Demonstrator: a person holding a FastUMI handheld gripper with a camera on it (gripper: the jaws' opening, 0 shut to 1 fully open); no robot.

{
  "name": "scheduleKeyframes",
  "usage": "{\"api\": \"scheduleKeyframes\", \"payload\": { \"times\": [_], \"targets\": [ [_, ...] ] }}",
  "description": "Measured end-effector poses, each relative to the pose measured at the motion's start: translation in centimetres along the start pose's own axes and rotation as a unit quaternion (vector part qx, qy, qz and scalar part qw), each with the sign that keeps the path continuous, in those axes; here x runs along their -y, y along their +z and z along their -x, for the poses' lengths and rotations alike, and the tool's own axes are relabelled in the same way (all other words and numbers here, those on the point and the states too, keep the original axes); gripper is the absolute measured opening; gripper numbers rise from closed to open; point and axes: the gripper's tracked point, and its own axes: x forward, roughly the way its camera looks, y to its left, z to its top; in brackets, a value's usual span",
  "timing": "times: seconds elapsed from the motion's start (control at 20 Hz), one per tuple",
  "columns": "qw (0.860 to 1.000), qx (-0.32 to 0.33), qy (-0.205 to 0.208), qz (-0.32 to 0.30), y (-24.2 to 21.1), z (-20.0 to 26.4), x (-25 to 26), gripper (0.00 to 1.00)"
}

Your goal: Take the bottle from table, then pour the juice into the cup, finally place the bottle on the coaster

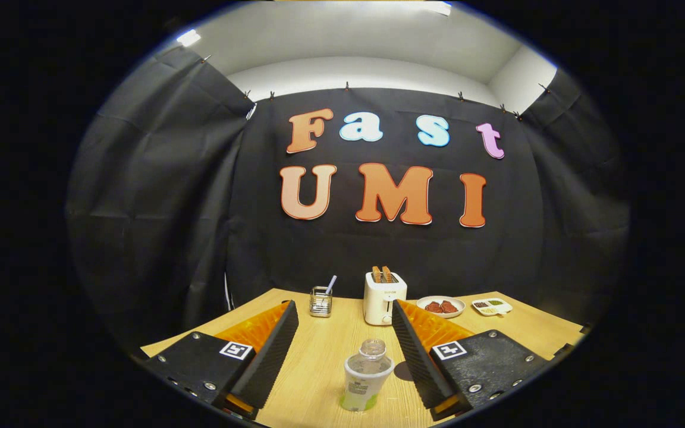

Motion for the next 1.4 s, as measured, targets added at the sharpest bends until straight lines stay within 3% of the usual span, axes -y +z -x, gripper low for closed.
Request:
{"api": "scheduleKeyframes", "payload": {
  "times": [0.35,1.0,1.1,1.25,1.4],
  "targets": [
    [0.998,-0.021,-0.044,0.033,-6.6,-0.8,0.8,0.91],
    [0.994,-0.088,-0.067,-0.005,-14.3,-1.9,2.3,0.90],
    [0.993,-0.101,-0.058,-0.008,-15.4,-2.2,1.8,0.86],
    [0.990,-0.134,-0.048,0.006,-17.7,-2.7,1.2,0.72],
    [0.990,-0.132,-0.052,-0.005,-17.6,-2.8,1.3,0.68]
  ]
}}
